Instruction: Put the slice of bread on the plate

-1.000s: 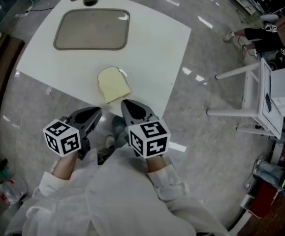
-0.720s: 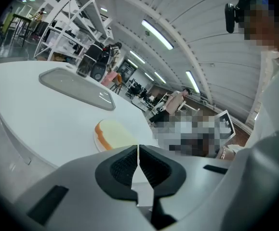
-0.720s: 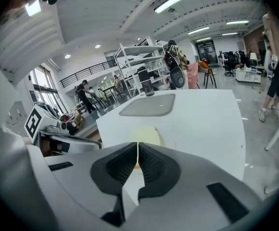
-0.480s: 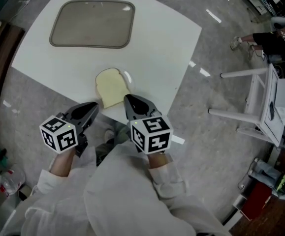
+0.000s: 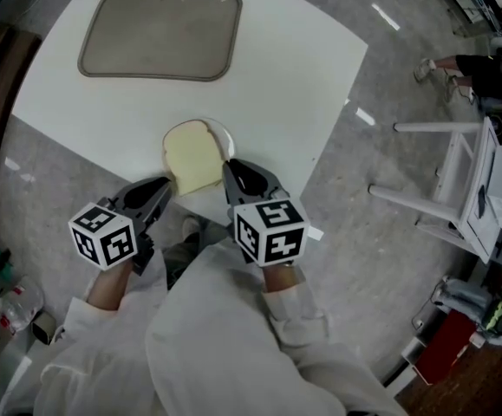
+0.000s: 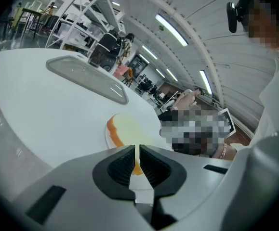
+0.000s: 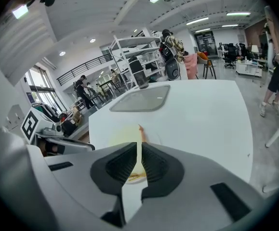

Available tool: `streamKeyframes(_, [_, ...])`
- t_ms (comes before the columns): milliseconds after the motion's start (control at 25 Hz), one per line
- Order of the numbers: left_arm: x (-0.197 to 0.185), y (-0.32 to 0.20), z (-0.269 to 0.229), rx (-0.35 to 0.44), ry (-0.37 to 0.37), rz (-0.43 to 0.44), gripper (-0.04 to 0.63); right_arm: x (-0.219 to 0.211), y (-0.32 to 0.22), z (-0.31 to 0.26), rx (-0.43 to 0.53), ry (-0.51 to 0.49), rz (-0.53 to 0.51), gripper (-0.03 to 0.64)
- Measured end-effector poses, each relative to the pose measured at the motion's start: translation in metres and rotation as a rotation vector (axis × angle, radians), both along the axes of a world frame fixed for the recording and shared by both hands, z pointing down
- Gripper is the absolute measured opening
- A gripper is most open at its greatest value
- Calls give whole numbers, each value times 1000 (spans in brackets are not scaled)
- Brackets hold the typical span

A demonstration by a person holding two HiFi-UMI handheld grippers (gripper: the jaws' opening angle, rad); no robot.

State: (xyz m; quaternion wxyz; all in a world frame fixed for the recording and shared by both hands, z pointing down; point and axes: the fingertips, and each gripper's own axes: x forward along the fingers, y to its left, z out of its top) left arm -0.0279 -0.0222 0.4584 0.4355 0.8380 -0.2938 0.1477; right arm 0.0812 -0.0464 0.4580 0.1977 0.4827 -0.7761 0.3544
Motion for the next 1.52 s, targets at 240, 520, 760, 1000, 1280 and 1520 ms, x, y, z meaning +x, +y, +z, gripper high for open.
streamKeyframes(240, [-5, -11, 10, -20, -34, -34, 14, 13, -9, 13, -29, 20, 10, 18])
streamKeyframes(520, [-13, -18, 23, -56, -76, -76, 54, 20, -19, 23, -55, 36, 5, 20])
streamKeyframes(760, [-13, -21, 30, -83, -86, -84, 72, 21, -21, 32, -85, 30, -10, 74])
streamKeyframes(1000, [-12, -21, 35, -109, -87, -77, 75, 24, -25, 40, -108, 30, -8, 74])
streamKeyframes(1280, [-14, -18, 38, -130, -87, -93, 75, 22, -23, 46, -137, 12, -33, 74])
streamKeyframes(1520, [-13, -18, 43, -151, -90, -92, 84, 21, -23, 52, -156, 12, -52, 74])
